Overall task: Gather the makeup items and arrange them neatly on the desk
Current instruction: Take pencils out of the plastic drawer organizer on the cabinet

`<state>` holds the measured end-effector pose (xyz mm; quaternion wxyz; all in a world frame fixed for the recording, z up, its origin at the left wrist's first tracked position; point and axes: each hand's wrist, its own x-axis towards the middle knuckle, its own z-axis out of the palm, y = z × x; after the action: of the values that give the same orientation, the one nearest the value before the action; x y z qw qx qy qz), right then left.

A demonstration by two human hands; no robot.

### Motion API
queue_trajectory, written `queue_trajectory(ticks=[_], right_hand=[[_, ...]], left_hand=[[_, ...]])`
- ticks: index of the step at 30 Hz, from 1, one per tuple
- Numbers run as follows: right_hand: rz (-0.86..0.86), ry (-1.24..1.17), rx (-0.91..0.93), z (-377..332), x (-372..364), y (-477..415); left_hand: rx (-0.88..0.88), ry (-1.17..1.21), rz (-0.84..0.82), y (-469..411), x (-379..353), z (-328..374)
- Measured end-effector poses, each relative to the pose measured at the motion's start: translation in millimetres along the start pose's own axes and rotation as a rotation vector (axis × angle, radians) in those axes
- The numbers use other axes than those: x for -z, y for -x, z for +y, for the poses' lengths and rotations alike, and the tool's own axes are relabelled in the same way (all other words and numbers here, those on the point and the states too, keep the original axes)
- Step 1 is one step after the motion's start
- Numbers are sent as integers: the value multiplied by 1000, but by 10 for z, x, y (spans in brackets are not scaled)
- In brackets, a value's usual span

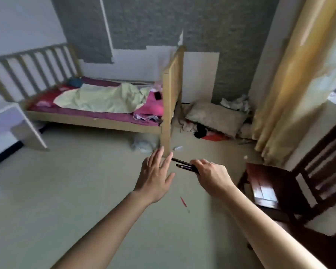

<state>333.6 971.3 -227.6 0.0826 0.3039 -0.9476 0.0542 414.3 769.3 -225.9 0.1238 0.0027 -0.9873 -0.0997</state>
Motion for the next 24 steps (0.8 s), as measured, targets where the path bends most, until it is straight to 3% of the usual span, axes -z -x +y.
queue_trajectory(ticks=[6, 14, 24], right_hand=[[21, -29, 299, -1489, -198, -1485], [-3, -107, 592, -3051, -868, -3055], [25, -178, 783, -4541, -1422, -5769]], left_hand=[[331, -74, 74, 230, 582, -1853], [692, -181, 93, 493, 773, -3633], [961, -362, 122, -646, 1224, -6009]])
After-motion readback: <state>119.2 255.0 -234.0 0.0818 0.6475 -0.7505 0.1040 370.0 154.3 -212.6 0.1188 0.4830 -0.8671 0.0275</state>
